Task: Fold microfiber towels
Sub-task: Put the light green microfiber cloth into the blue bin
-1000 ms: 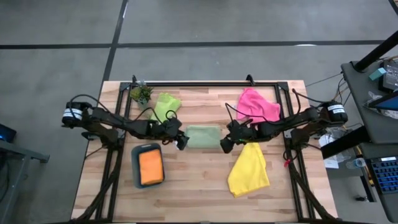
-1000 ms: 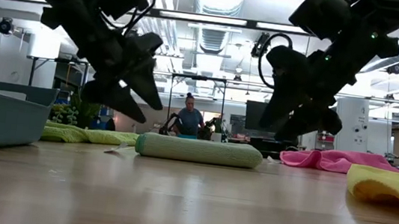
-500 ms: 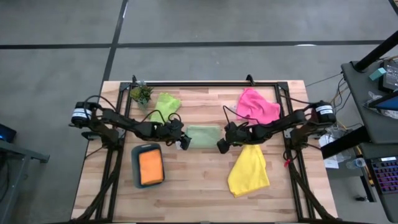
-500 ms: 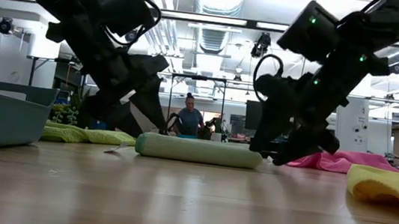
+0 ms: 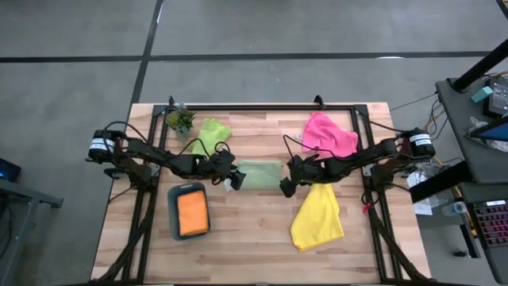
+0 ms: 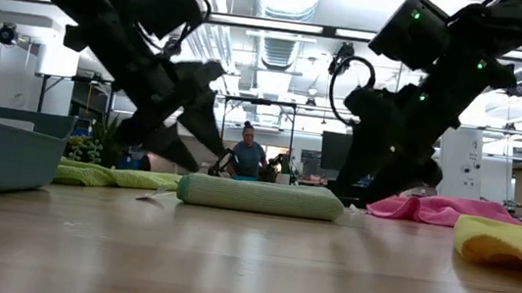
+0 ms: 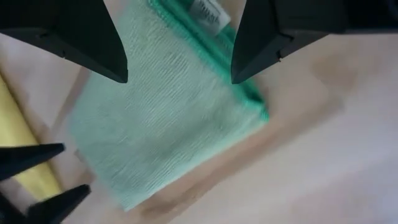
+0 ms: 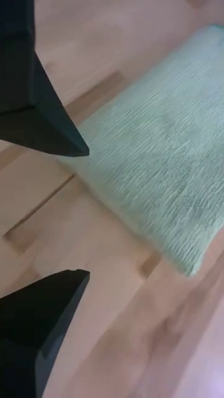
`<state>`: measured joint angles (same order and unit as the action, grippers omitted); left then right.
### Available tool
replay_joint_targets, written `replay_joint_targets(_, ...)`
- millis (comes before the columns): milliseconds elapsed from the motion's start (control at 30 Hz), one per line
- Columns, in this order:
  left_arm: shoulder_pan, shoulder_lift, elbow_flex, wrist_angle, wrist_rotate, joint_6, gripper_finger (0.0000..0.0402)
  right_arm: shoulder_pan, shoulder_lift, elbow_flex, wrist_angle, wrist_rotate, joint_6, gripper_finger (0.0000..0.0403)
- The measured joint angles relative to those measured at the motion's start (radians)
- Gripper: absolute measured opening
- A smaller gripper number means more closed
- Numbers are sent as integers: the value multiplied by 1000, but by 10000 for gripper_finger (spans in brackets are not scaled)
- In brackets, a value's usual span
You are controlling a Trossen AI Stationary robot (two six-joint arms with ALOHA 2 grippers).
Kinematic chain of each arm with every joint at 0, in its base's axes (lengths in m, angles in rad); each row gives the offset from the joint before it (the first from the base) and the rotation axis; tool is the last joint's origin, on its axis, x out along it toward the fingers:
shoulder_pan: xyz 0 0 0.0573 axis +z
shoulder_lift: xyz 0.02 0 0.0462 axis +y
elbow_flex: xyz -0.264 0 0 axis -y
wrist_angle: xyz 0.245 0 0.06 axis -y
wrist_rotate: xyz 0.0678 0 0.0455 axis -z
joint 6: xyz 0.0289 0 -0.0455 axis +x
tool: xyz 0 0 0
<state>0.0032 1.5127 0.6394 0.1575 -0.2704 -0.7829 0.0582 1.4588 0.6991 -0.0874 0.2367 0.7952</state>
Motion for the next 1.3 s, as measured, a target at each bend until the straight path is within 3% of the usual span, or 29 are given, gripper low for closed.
replay_joint_targets(167, -5, -59, 1, -5, 23, 233, 270, 0, -86, 0, -71, 1, -105, 290)
replay_joint_targets(400, -108, -81, 39, -8, 71, 497, 270, -67, -142, 0, 14, -11, -301, 276)
replay_joint_targets(633, -180, 8, 84, -22, 71, 533, 262, -218, -72, 1, 177, -149, -414, 238)
replay_joint_targets(800, -202, 79, 169, -238, 72, 560, 222, -307, 15, 22, 248, -216, -478, 196)
replay_joint_targets(933, -202, 124, 228, -367, 73, 561, 177, -349, 93, 83, 223, -220, -563, 149)
replay_joint_targets(1067, -200, 160, 239, -366, 69, 561, 134, -357, 155, 137, 193, -281, -639, 93)
replay_joint_targets(1300, -181, 161, 236, -393, -70, 562, 88, -346, 195, 200, 41, -297, -703, 14)
